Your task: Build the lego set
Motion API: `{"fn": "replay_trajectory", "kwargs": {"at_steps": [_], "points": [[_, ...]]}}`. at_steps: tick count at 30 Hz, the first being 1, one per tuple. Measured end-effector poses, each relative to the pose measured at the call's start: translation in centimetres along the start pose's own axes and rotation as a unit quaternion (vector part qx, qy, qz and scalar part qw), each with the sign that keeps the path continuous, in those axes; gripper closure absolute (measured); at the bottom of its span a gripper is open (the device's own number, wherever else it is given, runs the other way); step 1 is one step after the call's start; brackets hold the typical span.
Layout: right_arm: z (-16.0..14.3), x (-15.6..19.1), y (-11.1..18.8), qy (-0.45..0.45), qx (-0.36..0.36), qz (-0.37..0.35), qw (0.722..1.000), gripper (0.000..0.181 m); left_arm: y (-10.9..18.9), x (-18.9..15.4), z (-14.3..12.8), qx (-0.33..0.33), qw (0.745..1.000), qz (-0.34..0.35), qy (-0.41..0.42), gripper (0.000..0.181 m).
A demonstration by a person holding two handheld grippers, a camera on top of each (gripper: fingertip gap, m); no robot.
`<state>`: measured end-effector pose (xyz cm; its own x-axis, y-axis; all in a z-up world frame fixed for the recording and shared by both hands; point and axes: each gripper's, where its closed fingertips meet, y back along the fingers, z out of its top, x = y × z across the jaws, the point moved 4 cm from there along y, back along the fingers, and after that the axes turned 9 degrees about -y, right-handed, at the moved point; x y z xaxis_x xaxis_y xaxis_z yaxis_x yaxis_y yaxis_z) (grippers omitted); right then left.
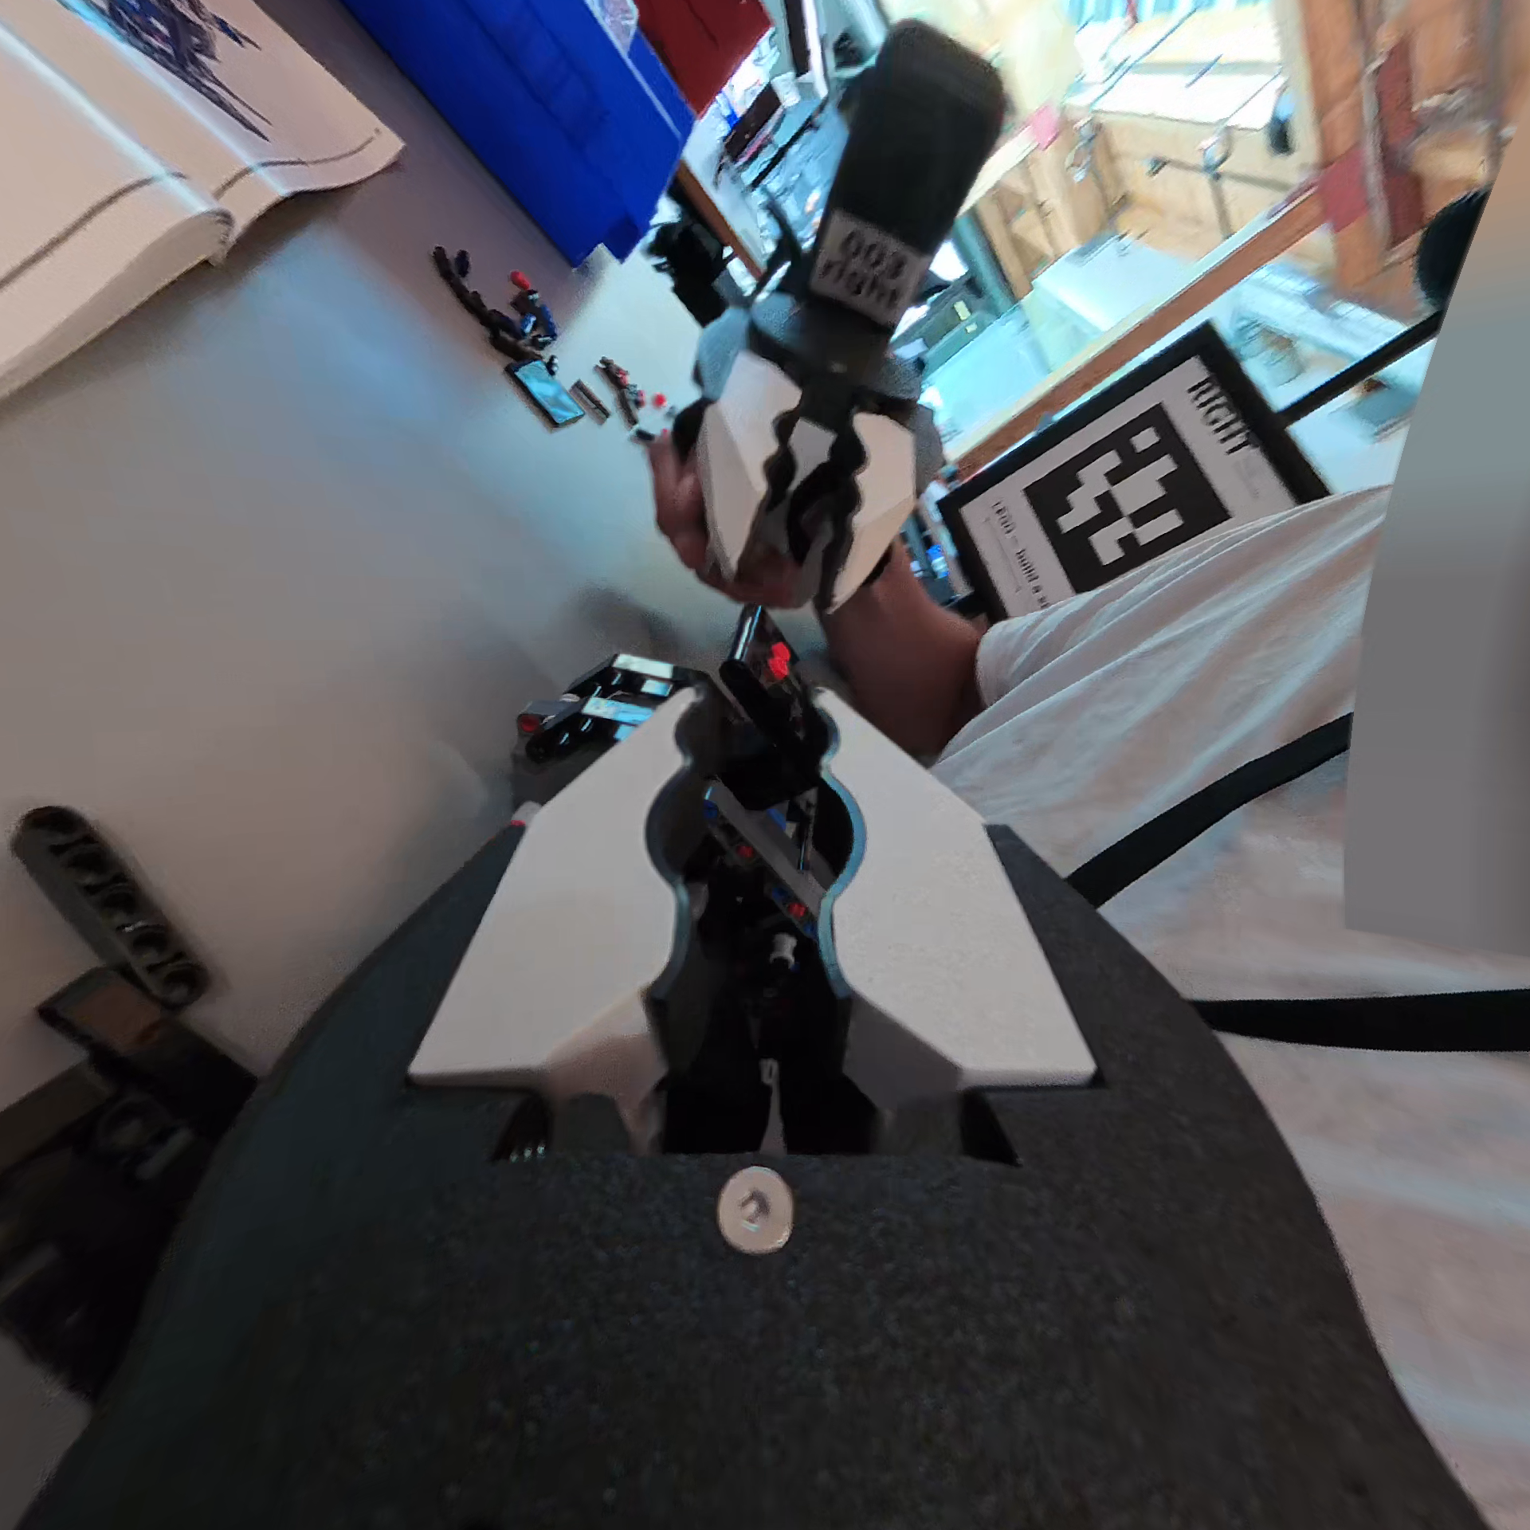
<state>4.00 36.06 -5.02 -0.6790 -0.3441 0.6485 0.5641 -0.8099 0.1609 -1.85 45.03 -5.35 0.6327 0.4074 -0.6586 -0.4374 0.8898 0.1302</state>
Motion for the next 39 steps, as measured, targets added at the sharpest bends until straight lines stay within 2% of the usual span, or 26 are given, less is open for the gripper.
{"fn": "replay_trajectory", "kwargs": {"at_steps": [1,3,6,8,11,13,17,19,23,27,33,39], "points": [[0.3,0.3,0.5,0.047,0.015,-0.013,0.999,0.158,0.3,-0.2,0.0,0.009,1.0,0.02,-0.015,0.153],[0.2,1.0,0.7,0.153,0.089,-0.037,0.984,0.145,0.8,-1.0,0.0,0.024,0.997,0.06,-0.047,0.147],[0.3,1.9,0.3,0.325,0.21,-0.06,0.92,0.127,1.3,-2.7,-1.2,0.056,0.984,0.135,-0.1,0.143],[0.9,1.8,-0.3,0.429,0.283,-0.067,0.855,0.128,1.3,-4.0,-2.1,0.071,0.974,0.179,-0.122,0.14],[1.6,2.5,-1.7,0.575,0.37,-0.037,0.729,0.129,1.3,-6.2,-2.8,0.061,0.967,0.213,-0.124,0.139],[1.7,3.3,-2.9,0.611,0.414,0.014,0.674,0.129,1.4,-8.1,-2.6,0.031,0.968,0.221,-0.119,0.14],[1.0,3.6,-4.9,0.597,0.502,0.085,0.621,0.12,1.4,-12.9,-2.2,-0.013,0.958,0.244,-0.149,0.14],[1.3,3.4,-5.5,0.61,0.523,0.09,0.589,0.127,1.3,-14.9,-2.9,-0.006,0.946,0.271,-0.178,0.141],[1.6,3.6,-6.3,0.631,0.537,0.11,0.548,0.139,1.1,-17.2,-5.2,0.023,0.928,0.311,-0.203,0.144],[0.6,2.9,-6.4,0.636,0.557,0.12,0.52,0.143,0.6,-18.2,-6.4,0.014,0.939,0.288,-0.188,0.144],[0.6,2.7,-6.4,0.613,0.572,0.117,0.533,0.146,0.9,-17.2,-6.6,0.014,0.942,0.289,-0.167,0.144],[1.2,1.5,-4.2,0.599,0.575,0.086,0.55,0.147,0.7,-16.5,-5.7,0.006,0.949,0.266,-0.171,0.145]]}}
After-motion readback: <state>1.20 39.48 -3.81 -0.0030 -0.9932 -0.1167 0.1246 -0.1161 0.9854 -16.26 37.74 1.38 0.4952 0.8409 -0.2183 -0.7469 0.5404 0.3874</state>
